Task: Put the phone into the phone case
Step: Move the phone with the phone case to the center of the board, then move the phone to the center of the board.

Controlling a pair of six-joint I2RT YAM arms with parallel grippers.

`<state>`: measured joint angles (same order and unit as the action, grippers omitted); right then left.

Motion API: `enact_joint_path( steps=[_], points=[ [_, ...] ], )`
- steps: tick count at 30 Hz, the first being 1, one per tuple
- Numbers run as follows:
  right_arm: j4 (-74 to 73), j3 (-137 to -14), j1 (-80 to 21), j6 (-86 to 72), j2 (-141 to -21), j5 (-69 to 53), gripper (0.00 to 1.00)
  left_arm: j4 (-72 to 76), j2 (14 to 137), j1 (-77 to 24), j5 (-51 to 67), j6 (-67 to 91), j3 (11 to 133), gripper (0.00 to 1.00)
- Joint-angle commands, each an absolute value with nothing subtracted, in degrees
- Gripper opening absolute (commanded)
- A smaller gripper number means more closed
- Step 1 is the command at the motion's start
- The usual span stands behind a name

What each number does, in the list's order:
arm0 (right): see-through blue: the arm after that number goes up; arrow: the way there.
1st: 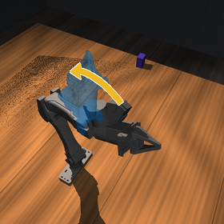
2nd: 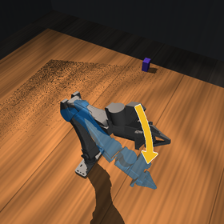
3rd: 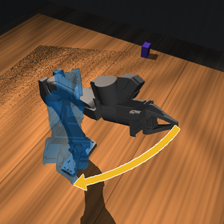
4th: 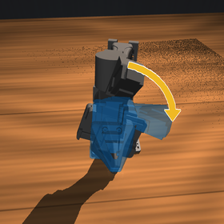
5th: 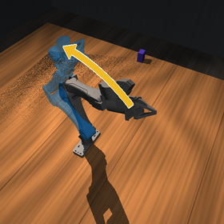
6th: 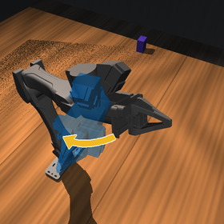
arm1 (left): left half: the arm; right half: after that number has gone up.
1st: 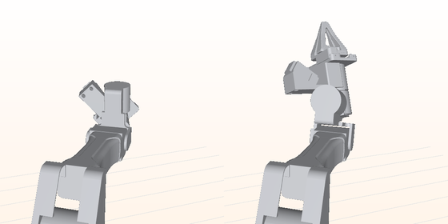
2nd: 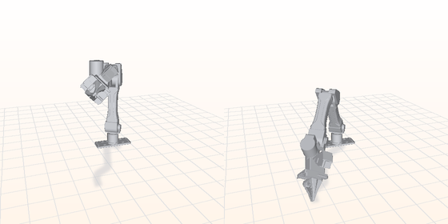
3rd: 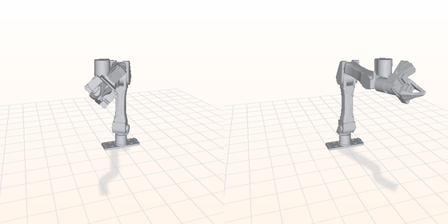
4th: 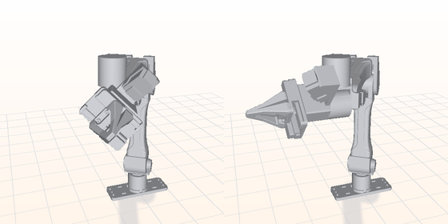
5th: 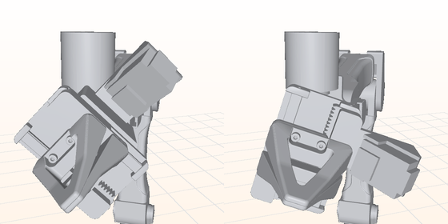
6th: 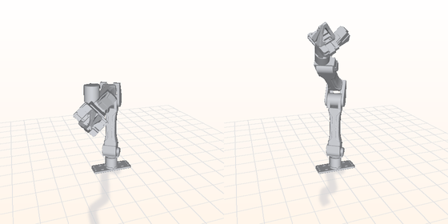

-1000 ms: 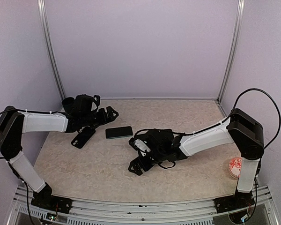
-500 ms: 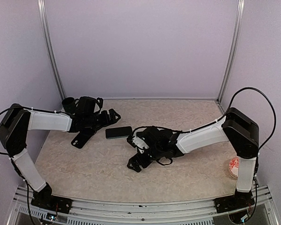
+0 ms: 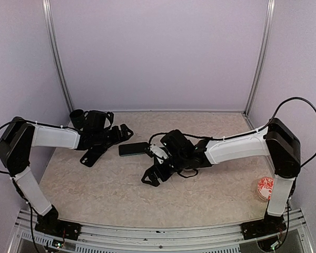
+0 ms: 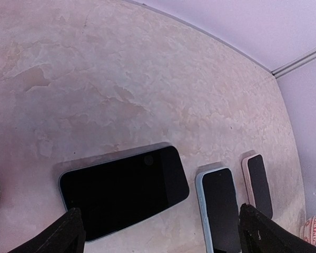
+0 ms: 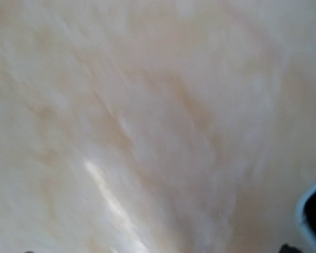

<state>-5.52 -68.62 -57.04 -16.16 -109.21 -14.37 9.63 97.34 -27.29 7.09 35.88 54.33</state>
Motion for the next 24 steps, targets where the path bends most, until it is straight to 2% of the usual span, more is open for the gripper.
enact_joint_path(
  steps=[1,7,18,24],
  points=[
    [-10.13,-75.35,-54.24,-18.23,-106.34,-13.13,0.99,9.71,95.56,-26.81,5.06,36.38,52.77,0.99],
    [-15.56,-85.54,-48.48,-23.26,-112.42,-8.68,0.99,8.46,96.81,-26.56,3.65,36.12,52.96,0.99],
    [-28.13,-118.88,-45.02,-25.69,-136.59,-10.18,1.00,13.85,95.24,-25.10,4.73,36.79,49.42,0.99],
    [-28.32,-126.22,-44.71,-26.76,-143.30,-11.43,0.99,20.29,94.59,-24.19,6.14,38.24,46.18,0.99]
  ],
)
